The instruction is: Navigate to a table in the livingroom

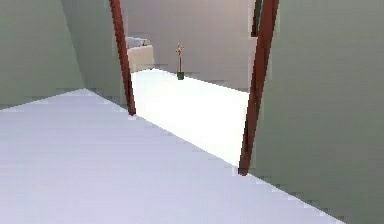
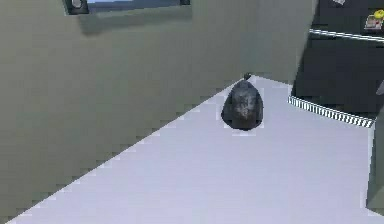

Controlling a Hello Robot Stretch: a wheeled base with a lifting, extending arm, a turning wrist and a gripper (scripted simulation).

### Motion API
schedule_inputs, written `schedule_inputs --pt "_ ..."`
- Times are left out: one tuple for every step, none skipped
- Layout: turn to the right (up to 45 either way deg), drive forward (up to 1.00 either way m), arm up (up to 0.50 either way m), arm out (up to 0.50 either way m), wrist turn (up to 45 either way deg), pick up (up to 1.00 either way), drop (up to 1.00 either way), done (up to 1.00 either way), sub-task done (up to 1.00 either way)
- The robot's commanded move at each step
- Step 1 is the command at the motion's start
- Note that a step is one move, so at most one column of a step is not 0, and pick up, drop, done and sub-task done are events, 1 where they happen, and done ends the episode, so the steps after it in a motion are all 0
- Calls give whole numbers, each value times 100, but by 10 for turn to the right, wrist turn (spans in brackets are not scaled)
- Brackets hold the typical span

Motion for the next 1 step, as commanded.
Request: schedule_inputs --pt "0 100 0 0 0 0 0 0 0"
